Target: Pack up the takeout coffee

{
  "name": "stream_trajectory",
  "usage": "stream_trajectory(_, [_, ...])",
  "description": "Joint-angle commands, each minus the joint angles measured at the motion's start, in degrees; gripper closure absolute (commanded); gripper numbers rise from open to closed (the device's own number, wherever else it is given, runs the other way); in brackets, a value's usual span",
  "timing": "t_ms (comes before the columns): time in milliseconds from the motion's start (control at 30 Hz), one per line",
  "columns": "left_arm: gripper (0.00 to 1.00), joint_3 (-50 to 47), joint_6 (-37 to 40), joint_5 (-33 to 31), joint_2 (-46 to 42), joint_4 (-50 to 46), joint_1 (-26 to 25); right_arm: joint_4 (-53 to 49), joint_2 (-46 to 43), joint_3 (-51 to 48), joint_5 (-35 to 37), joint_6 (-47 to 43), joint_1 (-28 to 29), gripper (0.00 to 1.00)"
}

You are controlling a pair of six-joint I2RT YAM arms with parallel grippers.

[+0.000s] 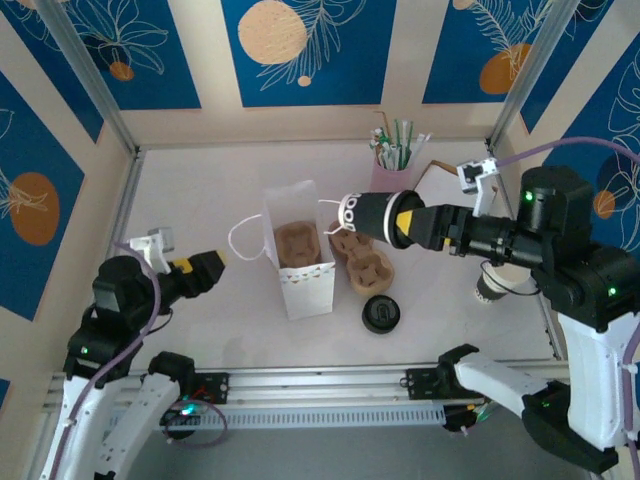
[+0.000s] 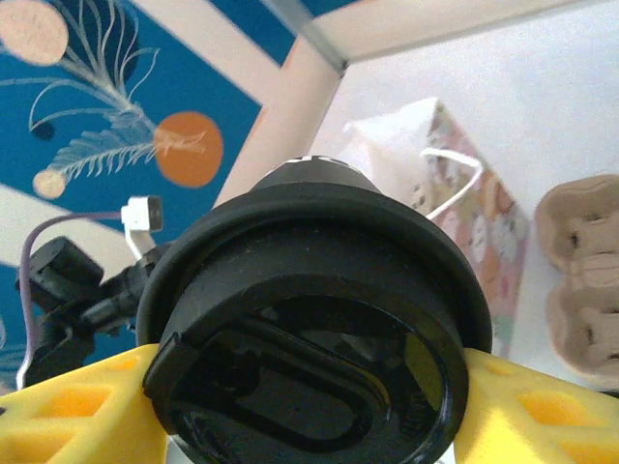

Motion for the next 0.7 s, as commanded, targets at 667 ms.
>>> stream_trajectory(667, [0.5, -6.85, 0.39, -2.66, -2.99, -8.47, 0.49, -23.79, 34.07, 32.33, 34.14, 3.7, 31.37, 0.4])
